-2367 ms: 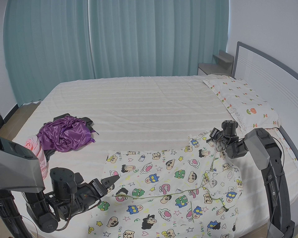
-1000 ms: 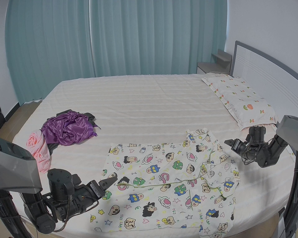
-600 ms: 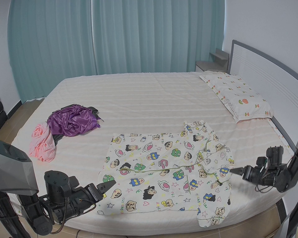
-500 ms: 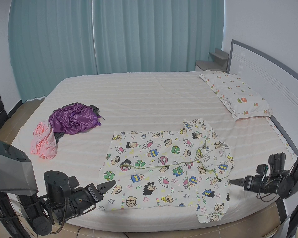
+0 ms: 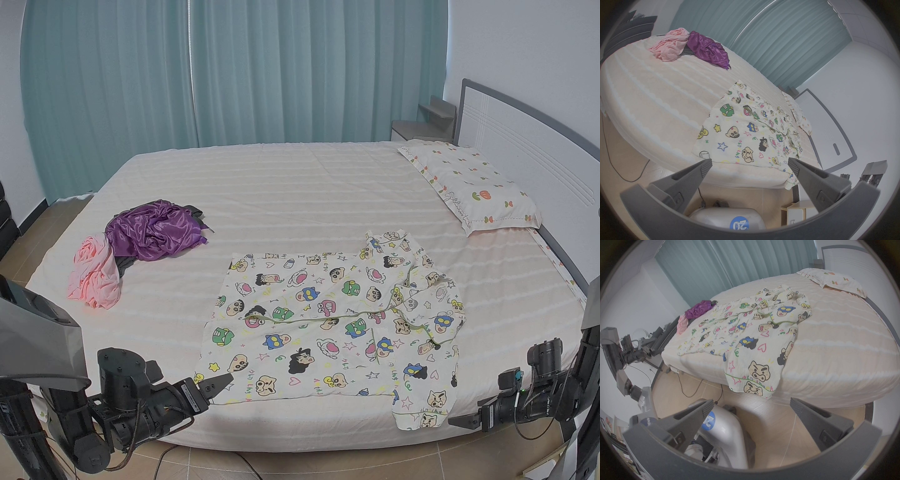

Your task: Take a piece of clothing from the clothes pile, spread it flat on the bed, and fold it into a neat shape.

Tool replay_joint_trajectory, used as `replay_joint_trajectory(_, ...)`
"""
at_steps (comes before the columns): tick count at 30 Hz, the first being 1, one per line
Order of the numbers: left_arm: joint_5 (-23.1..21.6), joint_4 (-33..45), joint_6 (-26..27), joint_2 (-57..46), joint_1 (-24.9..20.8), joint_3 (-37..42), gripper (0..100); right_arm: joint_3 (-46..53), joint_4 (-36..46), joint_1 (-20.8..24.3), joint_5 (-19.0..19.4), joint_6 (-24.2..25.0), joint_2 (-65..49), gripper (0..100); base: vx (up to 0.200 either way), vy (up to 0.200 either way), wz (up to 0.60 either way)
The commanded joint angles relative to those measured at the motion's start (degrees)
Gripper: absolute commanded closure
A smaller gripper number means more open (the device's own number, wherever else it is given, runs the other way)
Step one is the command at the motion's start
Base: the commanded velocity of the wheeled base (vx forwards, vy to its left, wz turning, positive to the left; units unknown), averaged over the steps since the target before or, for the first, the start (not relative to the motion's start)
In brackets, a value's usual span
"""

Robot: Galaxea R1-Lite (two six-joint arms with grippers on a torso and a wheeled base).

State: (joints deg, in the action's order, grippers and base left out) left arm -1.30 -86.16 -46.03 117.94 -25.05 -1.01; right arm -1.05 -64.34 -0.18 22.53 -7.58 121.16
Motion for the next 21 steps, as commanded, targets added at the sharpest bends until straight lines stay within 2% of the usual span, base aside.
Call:
replay_joint_trajectory(1, 0.1, -0.6, 0.7, 3.7, 2.3, 0.3, 0, 1.0, -12.9, 4.6, -5.0, 0.5, 16.2, 0, 0.0, 0.0, 0.0)
replay_joint_trajectory(4, 0.1, -1.5, 0.7, 3.7, 2.6, 0.5, 0, 1.0, -21.4, 5.6, -7.8, 1.3, 23.6, 0, 0.0, 0.0, 0.0)
replay_joint_trajectory(5, 0.1, -1.7, 0.7, 3.8, 2.7, 0.4, 0, 1.0, -25.7, 6.1, -9.7, 2.0, 25.6, 0, 0.0, 0.0, 0.0)
replay_joint_trajectory(9, 0.1, -1.9, 0.7, 4.2, 3.0, 0.3, 0, 1.0, -25.7, 8.0, -12.9, 3.5, 26.6, 0, 0.0, 0.0, 0.0)
replay_joint_trajectory(21, 0.1, -1.9, 0.7, 4.4, 3.0, 0.2, 0, 1.0, -25.7, 9.0, -12.6, 3.5, 26.8, 0, 0.0, 0.0, 0.0)
